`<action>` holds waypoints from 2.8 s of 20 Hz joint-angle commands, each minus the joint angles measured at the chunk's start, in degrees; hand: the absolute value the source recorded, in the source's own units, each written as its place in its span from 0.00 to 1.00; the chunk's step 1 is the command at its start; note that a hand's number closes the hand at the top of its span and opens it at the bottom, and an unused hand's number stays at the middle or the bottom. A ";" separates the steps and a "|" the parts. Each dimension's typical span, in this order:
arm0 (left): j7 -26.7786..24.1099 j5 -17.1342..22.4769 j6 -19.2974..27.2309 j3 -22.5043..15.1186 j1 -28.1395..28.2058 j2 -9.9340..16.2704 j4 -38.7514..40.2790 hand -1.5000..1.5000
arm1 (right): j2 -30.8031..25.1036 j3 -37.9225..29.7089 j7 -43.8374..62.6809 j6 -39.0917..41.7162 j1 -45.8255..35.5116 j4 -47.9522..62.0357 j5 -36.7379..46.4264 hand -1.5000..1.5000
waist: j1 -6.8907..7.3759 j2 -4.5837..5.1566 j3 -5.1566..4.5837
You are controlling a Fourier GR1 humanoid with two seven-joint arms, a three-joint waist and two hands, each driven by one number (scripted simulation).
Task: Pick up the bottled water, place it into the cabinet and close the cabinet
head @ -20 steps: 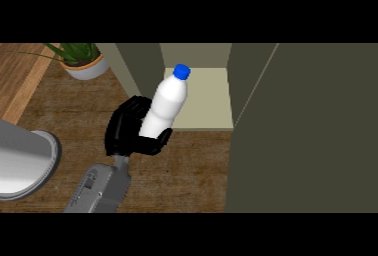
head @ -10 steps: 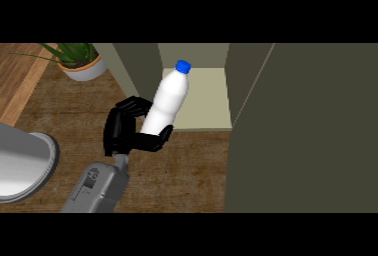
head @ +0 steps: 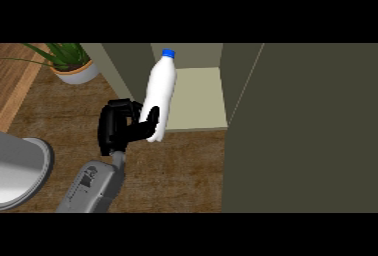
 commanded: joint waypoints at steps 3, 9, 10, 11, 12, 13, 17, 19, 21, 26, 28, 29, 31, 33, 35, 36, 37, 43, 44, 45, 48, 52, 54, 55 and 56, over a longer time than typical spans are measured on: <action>5.15 -4.97 1.86 -1.42 -16.78 0.18 9.63 1.00 | -0.95 1.14 -0.26 1.67 1.21 1.23 -0.45 0.00 | -4.21 1.47 0.33; 5.48 -7.26 3.94 -1.57 -17.14 1.56 11.73 1.00 | -0.25 0.66 -0.18 1.21 -1.40 1.42 -0.52 0.00 | -4.25 1.86 0.24; 4.99 -8.11 4.39 -2.02 -16.88 1.60 12.54 1.00 | -1.37 -1.05 0.73 1.36 -1.33 -0.15 -1.65 0.00 | -3.84 1.72 0.21; 5.84 -9.95 6.99 -3.49 -17.57 -0.22 12.91 1.00 | 0.14 1.69 0.03 0.90 -0.56 1.16 -0.32 0.00 | -3.74 1.55 0.25; 6.47 -10.17 6.14 -2.91 -18.29 1.74 13.21 1.00 | -0.02 0.80 1.85 0.00 -1.75 -0.35 -0.66 0.00 | -3.82 1.76 0.21; 7.64 -11.33 6.89 -3.14 -18.46 2.85 13.97 1.00 | -0.70 1.11 -0.36 1.42 -0.46 2.08 0.18 0.00 | -4.21 1.70 0.31; 6.54 -14.90 10.15 -5.74 -17.61 2.27 17.26 1.00 | -1.11 -1.03 -0.82 1.86 -1.44 2.86 -1.42 0.00 | -4.12 1.86 0.34; 6.17 -15.54 11.77 -4.72 -17.70 3.63 17.81 1.00 | -1.84 -0.60 1.24 2.06 -2.15 -0.66 -2.04 0.00 | -4.21 1.95 0.23; 8.25 -15.87 11.51 -4.47 -19.18 5.58 17.32 1.00 | -0.89 -1.47 0.79 0.88 -2.96 1.47 -1.52 0.00 | -3.87 1.98 0.30; 8.66 -17.00 14.10 -5.75 -17.44 5.23 18.16 0.00 | -0.25 1.09 -0.77 1.32 -1.01 2.46 -0.28 0.00 | -4.88 2.10 0.23; 9.46 -16.51 13.50 -5.75 -17.57 5.96 17.68 0.00 | 0.50 2.07 -0.36 0.45 -1.61 1.95 0.74 0.00 | -4.57 2.03 0.18; 8.71 -16.58 13.26 -6.12 -17.06 6.25 18.09 0.00 | -0.46 0.56 -1.34 1.10 -1.16 3.01 0.56 0.00 | -4.48 2.02 0.20; 10.23 -16.36 13.76 -6.24 -17.16 5.83 17.94 0.00 | -0.65 1.55 -1.96 1.92 0.01 2.50 0.21 0.00 | -4.47 1.80 0.22; 10.05 -16.49 14.28 -6.72 -16.91 5.60 18.00 0.00 | -0.18 0.97 -1.77 1.53 -1.70 3.49 0.20 0.00 | -4.48 2.21 0.19; 11.09 -16.20 14.18 -6.44 -17.70 5.93 17.65 0.00 | -0.55 1.22 -1.22 1.59 -1.63 3.24 0.47 0.00 | -4.12 2.08 0.18; 10.29 -15.61 13.71 -6.15 -16.73 6.87 17.26 0.00 | -0.63 1.42 -1.55 1.66 -1.20 3.24 0.74 0.00 | -4.33 2.16 0.14; 9.56 -15.02 13.19 -5.99 -16.93 6.90 17.02 0.00 | -1.03 0.44 -0.69 1.67 -1.01 1.99 -0.67 0.00 | -3.96 2.05 0.10; 3.77 -10.29 10.67 -5.59 -16.50 5.04 12.78 0.00 | -0.88 1.21 -2.00 1.67 -0.10 2.21 0.47 0.00 | -3.46 1.84 -0.03; 3.57 -9.26 9.64 -5.33 -17.22 5.07 11.14 0.00 | -1.66 -0.02 -3.35 3.19 -0.80 2.42 -0.73 0.00 | -3.55 1.80 0.03; 2.30 -7.06 8.22 -4.98 -15.89 4.53 9.59 0.00 | -0.85 0.93 -2.28 1.64 0.29 1.82 0.05 0.00 | -3.04 1.65 -0.05; -0.81 -3.84 5.42 -3.89 -16.14 3.72 8.24 0.00 | -0.51 0.33 -2.91 1.23 -1.22 2.77 0.90 0.00 | -2.28 1.62 -0.02; -8.93 0.12 1.06 -2.70 -13.60 1.91 9.31 0.00 | -1.80 -0.38 -4.63 2.23 1.38 0.98 0.43 0.00 | -1.55 1.18 0.03; -11.85 1.57 -0.67 -1.94 -13.67 0.67 10.72 0.00 | -1.55 0.04 -4.03 1.52 1.81 0.87 0.83 0.00 | -0.76 1.03 0.08; -13.86 3.46 -4.38 -0.80 -12.66 2.72 9.83 0.00 | -2.10 -1.35 -1.49 0.92 1.02 -0.83 -0.61 0.00 | -0.22 1.06 0.05; -10.32 3.12 -3.94 -1.72 -14.41 2.05 8.68 0.00 | -1.36 -1.28 -0.61 -0.34 1.03 -1.11 -0.61 0.00 | 0.52 0.74 0.15</action>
